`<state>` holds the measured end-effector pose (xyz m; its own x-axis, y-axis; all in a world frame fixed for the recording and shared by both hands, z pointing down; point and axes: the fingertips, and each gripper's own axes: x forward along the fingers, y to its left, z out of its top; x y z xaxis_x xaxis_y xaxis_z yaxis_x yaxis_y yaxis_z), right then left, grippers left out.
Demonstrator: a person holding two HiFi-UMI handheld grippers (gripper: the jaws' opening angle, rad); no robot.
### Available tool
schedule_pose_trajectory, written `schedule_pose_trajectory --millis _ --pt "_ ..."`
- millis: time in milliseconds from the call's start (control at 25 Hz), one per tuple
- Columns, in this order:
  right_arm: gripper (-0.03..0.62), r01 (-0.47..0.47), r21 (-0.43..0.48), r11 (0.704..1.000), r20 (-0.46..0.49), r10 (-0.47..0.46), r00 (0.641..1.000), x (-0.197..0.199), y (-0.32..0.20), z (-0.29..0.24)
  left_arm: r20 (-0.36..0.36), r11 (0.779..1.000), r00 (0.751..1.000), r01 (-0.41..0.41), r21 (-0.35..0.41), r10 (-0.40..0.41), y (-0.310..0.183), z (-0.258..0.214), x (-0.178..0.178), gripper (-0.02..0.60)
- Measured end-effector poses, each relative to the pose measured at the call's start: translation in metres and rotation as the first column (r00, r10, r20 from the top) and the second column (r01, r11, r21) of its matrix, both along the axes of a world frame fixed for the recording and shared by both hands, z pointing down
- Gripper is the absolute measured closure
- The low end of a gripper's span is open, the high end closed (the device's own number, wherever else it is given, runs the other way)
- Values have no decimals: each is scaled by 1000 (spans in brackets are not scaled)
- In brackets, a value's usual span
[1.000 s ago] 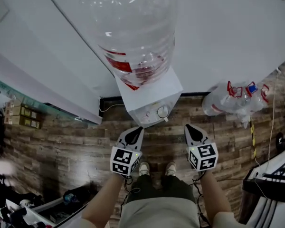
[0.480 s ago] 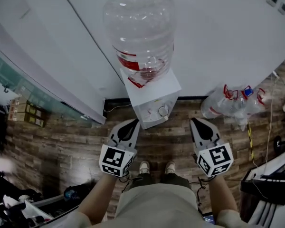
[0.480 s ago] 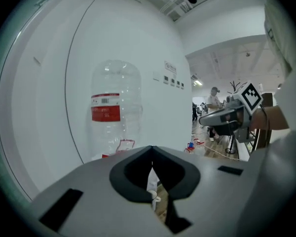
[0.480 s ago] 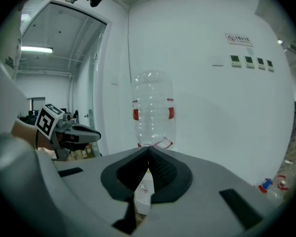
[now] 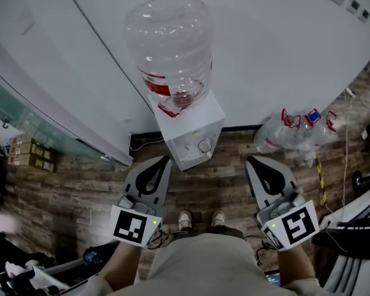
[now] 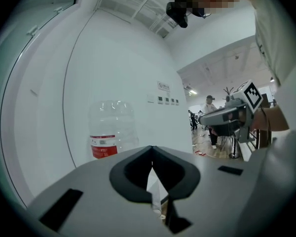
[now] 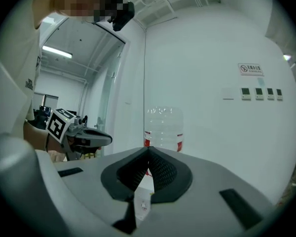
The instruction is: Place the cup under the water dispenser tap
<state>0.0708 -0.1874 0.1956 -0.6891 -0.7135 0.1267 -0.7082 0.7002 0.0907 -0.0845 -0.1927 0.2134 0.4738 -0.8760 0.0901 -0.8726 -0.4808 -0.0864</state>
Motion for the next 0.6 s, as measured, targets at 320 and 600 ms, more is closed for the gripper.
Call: schedule_pose_trajectory --millis 320,600 --pt "588 22 48 999 26 -23 999 3 8 -30 9 1000 1000 -3 10 3 -2 -10 7 575" --pt "588 6 44 999 27 -7 1000 9 6 -33 5 999 1000 -24 29 24 -4 -20 16 575"
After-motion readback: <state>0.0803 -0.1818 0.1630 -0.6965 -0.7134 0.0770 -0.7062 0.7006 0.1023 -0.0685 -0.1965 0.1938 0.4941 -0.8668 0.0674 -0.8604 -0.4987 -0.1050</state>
